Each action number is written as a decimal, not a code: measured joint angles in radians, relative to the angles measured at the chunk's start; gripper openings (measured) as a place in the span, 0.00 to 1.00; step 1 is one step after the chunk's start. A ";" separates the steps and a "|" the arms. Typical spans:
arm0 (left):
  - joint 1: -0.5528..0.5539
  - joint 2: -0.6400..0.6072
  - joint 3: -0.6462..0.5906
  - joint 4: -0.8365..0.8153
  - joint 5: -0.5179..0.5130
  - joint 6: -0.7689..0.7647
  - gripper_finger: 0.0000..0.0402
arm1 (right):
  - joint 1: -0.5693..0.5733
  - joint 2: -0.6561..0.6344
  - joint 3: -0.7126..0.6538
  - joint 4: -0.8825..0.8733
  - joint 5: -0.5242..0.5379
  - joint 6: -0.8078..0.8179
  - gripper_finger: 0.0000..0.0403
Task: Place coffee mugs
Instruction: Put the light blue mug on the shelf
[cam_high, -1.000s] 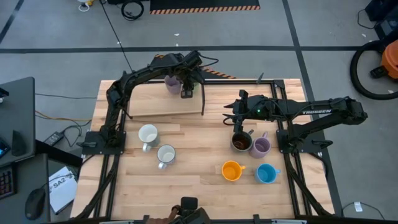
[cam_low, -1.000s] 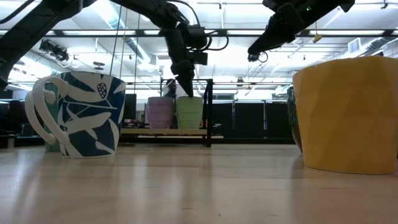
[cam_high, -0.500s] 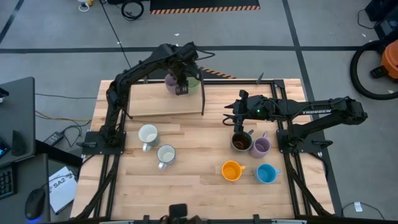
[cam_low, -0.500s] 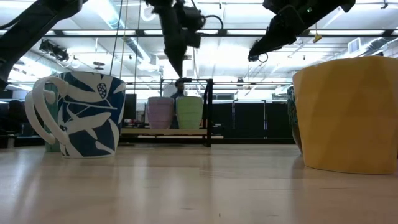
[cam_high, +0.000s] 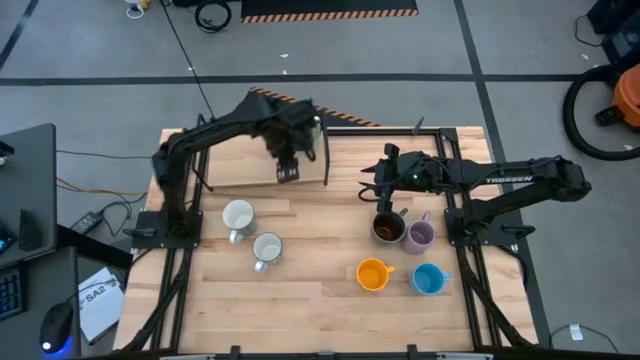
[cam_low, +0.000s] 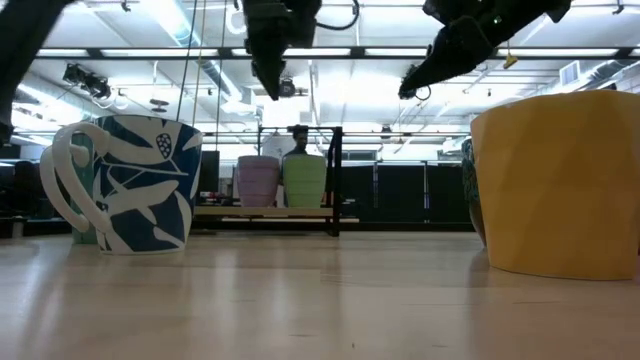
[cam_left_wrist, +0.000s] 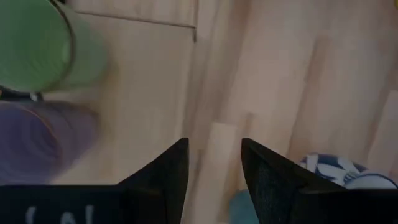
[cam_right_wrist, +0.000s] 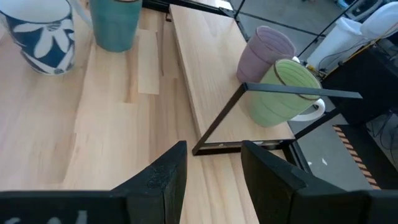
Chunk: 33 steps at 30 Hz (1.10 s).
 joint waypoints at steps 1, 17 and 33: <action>-0.013 -0.035 -0.059 0.022 0.000 -0.018 0.38 | -0.004 -0.001 -0.013 0.015 0.000 -0.002 0.39; -0.272 -0.450 -0.652 0.178 -0.079 -0.665 0.38 | 0.019 -0.003 -0.083 0.160 0.003 0.020 0.39; -0.495 -0.479 -0.794 0.160 -0.110 -0.880 0.38 | 0.023 -0.001 -0.084 0.213 -0.057 0.048 0.39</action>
